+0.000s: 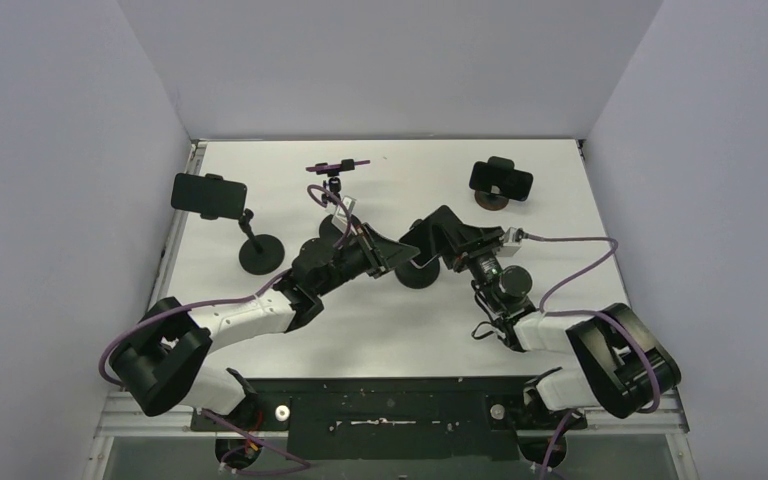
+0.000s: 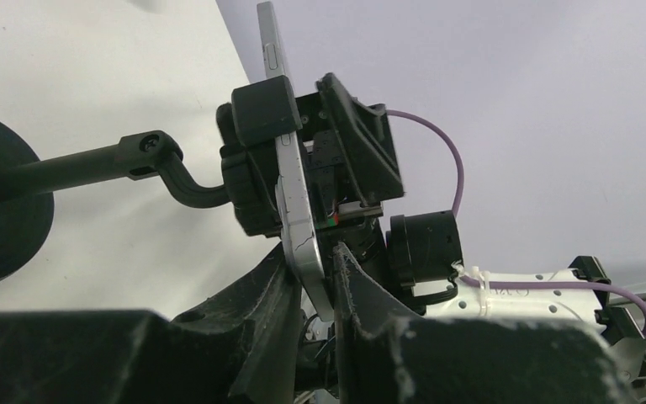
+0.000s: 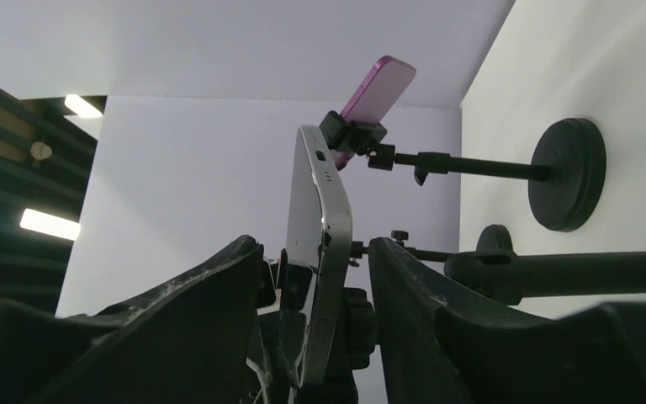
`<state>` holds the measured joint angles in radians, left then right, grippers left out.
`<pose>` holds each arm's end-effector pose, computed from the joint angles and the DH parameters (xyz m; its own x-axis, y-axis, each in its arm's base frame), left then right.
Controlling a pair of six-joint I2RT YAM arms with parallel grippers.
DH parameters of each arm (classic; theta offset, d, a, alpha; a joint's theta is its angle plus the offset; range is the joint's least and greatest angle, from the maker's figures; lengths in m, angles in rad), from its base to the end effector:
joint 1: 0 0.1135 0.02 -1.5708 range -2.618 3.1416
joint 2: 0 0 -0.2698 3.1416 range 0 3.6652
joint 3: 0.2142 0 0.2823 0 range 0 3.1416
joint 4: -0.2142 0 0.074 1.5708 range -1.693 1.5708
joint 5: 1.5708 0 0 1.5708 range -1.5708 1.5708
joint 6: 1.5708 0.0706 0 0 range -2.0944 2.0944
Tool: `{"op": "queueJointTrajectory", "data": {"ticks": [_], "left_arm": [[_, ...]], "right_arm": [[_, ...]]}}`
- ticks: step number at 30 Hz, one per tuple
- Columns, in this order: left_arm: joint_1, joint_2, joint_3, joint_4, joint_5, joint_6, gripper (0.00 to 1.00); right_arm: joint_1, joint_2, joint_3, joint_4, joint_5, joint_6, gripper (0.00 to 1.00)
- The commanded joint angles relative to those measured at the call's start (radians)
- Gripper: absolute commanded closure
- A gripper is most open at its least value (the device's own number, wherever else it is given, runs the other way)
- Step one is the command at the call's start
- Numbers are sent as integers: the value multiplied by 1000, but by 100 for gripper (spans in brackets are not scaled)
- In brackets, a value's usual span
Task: Remove the phone from the phone stand
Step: Pick up the phone stand with the phone at the center of the board.
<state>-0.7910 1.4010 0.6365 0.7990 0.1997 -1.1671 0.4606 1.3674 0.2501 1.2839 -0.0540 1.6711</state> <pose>0.2419 -0.2645 0.2367 -0.7596 -0.5137 -0.3989 0.3508 0.1928 -0.9164 0.2516 0.1291 0.1800 -0.5039 0.8591 0.0898 -0.0986 -0.1605 0.9821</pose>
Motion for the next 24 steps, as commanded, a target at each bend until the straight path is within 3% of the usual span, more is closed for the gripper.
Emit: {"op": "queueJointTrajectory", "data": {"ticks": [1, 7, 10, 16, 20, 24], "left_arm": [[4, -21, 48, 88, 25, 36, 100], [31, -63, 60, 9, 63, 23, 100], [66, -100, 76, -63, 101, 18, 100], [174, -156, 98, -131, 236, -33, 100], [234, -149, 152, -195, 387, -52, 100], [263, -116, 235, -279, 529, -27, 100]], "right_arm": [[17, -83, 0, -31, -59, -87, 42], [-31, -263, 21, -316, -103, -195, 14], [-85, -374, 75, -545, -174, -301, 2], [-146, -497, 277, -1087, -242, -684, 0], [-142, -495, 418, -1315, -264, -1017, 1], [-107, -476, 497, -1391, -283, -1257, 3]]}}
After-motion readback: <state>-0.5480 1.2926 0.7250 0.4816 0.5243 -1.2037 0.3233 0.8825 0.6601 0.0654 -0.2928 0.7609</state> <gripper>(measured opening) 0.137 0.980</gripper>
